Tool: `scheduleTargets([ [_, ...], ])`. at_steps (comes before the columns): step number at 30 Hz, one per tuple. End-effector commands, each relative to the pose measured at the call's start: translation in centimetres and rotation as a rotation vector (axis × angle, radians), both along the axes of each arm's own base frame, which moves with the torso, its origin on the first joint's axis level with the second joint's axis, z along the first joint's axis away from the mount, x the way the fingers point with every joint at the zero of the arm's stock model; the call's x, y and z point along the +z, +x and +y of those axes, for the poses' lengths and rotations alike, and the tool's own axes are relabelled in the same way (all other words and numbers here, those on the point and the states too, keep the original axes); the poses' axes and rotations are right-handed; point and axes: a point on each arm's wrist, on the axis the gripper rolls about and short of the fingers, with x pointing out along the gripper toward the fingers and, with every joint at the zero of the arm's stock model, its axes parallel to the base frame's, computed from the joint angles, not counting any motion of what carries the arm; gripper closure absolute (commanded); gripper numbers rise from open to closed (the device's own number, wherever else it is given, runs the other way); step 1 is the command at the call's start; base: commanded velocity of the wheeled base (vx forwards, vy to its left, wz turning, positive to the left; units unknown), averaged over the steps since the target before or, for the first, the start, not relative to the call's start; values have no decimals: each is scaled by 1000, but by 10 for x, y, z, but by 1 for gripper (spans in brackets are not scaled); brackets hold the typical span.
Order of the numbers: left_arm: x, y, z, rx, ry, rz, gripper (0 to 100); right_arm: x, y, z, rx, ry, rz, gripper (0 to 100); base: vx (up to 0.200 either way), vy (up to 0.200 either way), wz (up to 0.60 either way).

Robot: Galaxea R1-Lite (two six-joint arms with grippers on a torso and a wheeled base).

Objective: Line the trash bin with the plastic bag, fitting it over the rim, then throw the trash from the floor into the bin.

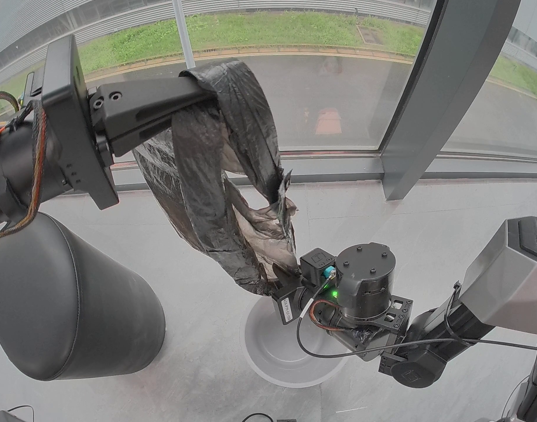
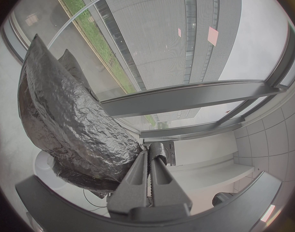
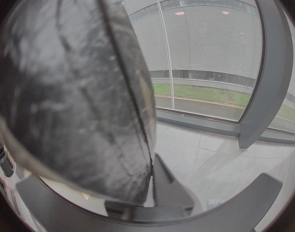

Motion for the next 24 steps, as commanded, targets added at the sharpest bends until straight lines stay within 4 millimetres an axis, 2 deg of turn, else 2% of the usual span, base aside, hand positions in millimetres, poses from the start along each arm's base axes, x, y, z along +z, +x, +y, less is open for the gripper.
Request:
scheduleTargets([
  [1,0,0,0,0,-2,-1,100,-2,-1,0,2,-4,6,100,0,0,0],
  [8,-4,-2,4,11,6,3,100,3,-14,-10,19,-4,-1,100,0,0,0],
  [10,-14,2,9,38,14,12,100,11,-29,-23,62,-4,7,100,0,0,0],
  [13,-28,7,17,66,21,18,100,25,-44,-40,168,19,21,100,0,0,0],
  [18,-57,16,29,36,33,24,100,59,-64,-70,300,89,106,100,0,0,0],
  [24,-85,18,34,-88,38,18,100,100,-84,-86,514,240,289,100,0,0,0],
])
